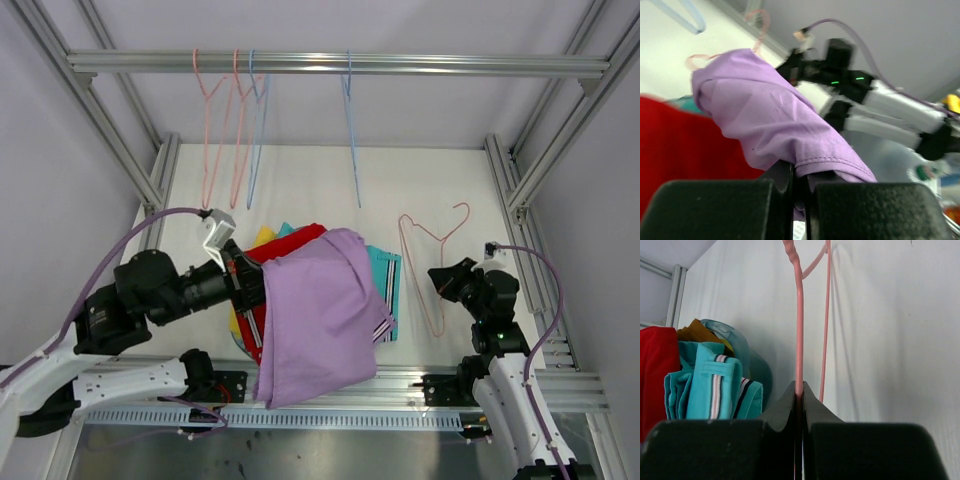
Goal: Remove the trousers from the hanger
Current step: Place the trousers in the bin.
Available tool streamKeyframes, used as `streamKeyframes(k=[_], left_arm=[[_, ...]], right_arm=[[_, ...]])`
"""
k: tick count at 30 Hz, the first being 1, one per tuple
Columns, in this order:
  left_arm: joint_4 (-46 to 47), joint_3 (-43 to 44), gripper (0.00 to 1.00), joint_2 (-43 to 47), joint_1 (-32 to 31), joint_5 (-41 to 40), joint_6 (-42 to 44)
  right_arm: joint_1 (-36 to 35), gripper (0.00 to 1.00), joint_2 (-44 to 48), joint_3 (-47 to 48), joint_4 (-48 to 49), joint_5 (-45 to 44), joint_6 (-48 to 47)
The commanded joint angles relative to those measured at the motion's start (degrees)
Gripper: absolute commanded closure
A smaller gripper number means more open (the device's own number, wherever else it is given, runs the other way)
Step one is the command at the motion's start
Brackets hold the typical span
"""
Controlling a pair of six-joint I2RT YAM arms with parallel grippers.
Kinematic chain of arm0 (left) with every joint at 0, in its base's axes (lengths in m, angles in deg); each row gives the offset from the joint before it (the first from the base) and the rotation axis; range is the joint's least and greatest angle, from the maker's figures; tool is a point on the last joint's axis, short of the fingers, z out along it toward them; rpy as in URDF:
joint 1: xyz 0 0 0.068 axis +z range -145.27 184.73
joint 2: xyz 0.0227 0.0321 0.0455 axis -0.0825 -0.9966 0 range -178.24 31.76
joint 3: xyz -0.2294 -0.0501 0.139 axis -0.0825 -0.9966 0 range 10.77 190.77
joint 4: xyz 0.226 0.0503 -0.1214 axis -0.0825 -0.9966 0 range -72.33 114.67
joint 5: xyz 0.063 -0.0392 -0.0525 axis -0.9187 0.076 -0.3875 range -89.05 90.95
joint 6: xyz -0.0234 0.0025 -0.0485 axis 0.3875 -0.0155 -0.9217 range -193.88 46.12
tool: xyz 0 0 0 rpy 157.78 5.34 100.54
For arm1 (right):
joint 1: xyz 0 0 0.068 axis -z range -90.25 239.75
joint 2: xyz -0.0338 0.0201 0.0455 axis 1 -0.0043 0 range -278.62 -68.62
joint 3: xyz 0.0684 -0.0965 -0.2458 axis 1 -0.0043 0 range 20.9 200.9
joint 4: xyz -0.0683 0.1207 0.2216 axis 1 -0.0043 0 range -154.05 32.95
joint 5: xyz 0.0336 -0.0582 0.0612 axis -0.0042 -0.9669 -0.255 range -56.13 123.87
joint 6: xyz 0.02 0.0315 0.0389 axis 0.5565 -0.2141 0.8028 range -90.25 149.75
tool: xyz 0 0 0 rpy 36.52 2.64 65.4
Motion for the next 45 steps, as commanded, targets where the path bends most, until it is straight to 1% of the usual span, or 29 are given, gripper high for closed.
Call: streamKeyframes(k=[1,2,3,4,6,7,8,10,12,14,15,16,18,20,22,24,28,33,35,38,41,45], left_arm=[[-3.96,-7.15,0.99,0.06,4.15,-8.29,2.70],[-4.31,-9.97,0.98,-0.03,5.82,-7.15,2.18],[-4.40,-11.30,0.98,-0.46,9.58,-5.57,1.74],[-4.23,-14.19,0.99,-1.16,11.10,-4.08,1.74],[-3.27,-17.72,0.97,-2.05,13.90,-4.06,1.39],[-3.18,-19.39,0.91,-2.48,14.62,-4.50,1.65],[-4.05,-20.19,0.90,-3.62,15.15,-6.76,1.39],[-5.98,-18.62,0.87,-4.77,15.86,-9.85,0.08],[-8.69,-17.04,0.79,-5.48,15.86,-14.68,-0.63],[-9.94,-15.80,0.64,-5.22,15.95,-17.24,-1.51],[-11.42,-15.36,0.54,-4.87,15.95,-19.77,-1.86],[-12.13,-13.97,0.39,-4.78,15.95,-20.84,-2.56],[-13.98,-12.82,0.30,-4.69,15.95,-24.08,-3.09],[-17.05,-10.44,0.12,-4.77,15.95,-26.02,-4.06],[-20.64,-8.78,0.03,-5.04,15.95,-29.27,-6.07],[-21.80,-7.80,0.00,-4.78,15.95,-30.77,-6.61],[-24.79,-4.29,0.01,-3.98,15.95,-33.67,-7.14],[-28.66,2.20,0.00,-4.33,15.95,-35.61,-4.07],[-30.59,3.70,0.01,-5.30,15.95,-37.27,-4.24],[-32.44,3.89,0.01,-5.91,15.95,-37.46,-3.10],[-33.24,2.75,0.01,-6.36,15.95,-37.20,-3.62],[-34.20,2.13,0.01,-5.92,15.95,-38.78,-5.38]], right_arm=[[-0.24,1.00,0.25,0.26,1.79,-0.30,-0.95],[-0.33,1.00,0.34,0.26,1.70,-0.21,-0.95],[-0.33,1.00,0.51,0.26,1.70,-0.13,-1.04],[-0.42,1.00,0.52,0.17,1.70,-0.12,-1.04],[-0.42,1.00,0.52,0.00,1.70,-0.21,-1.04],[-0.51,1.00,0.52,0.00,1.79,-0.04,-1.04],[-0.68,1.00,0.34,0.00,1.96,-0.12,-1.13],[-0.86,1.00,-0.01,0.00,2.23,-0.04,-1.13],[-1.03,1.00,-0.45,-0.09,2.84,-0.04,-1.13],[-1.38,1.00,-1.24,-0.09,3.11,-0.04,-1.22],[-1.47,1.00,-1.33,-0.09,3.20,-0.04,-1.22],[-1.65,1.00,-1.59,-0.09,3.28,-0.12,-1.30],[-2.09,1.00,-1.59,0.09,3.11,-0.47,-1.39],[-2.18,1.00,-1.59,0.17,3.02,-0.91,-1.57],[-2.35,1.00,-1.68,0.26,2.93,-1.09,-1.57],[-2.53,1.00,-1.68,0.35,2.85,-1.18,-1.65],[-2.70,1.00,-1.86,0.96,2.14,-1.53,-2.09],[-2.97,1.00,-2.56,1.05,2.32,-1.44,-2.18],[-3.06,1.00,-2.47,0.88,2.49,-1.53,-2.09],[-3.06,1.00,-2.65,0.96,2.67,-1.53,-2.09],[-3.23,1.00,-3.26,1.14,3.02,-1.35,-2.18],[-3.41,1.00,-3.61,1.14,2.93,-1.18,-2.18]])
